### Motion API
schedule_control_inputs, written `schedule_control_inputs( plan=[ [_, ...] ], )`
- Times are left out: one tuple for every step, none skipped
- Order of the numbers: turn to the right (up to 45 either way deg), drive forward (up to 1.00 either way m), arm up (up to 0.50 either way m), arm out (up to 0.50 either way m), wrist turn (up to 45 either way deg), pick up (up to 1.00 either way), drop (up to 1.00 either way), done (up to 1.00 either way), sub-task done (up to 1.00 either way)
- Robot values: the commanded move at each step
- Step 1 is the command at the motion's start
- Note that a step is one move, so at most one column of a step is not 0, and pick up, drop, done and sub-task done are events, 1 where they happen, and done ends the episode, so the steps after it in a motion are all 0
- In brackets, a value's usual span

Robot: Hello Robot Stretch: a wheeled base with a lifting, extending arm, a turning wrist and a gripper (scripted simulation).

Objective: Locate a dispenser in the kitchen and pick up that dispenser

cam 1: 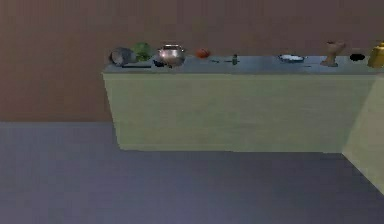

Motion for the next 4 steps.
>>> schedule_control_inputs(
  plan=[
    [36.0, 0.0, 0.0, 0.0, 0.0, 0.0, 0.0, 0.0, 0.0],
    [0.0, 0.35, 0.0, 0.0, 0.0, 0.0, 0.0, 0.0, 0.0],
    [-9.0, 0.0, 0.0, 0.0, 0.0, 0.0, 0.0, 0.0, 0.0],
    [45.0, 0.0, 0.0, 0.0, 0.0, 0.0, 0.0, 0.0, 0.0]
  ],
)
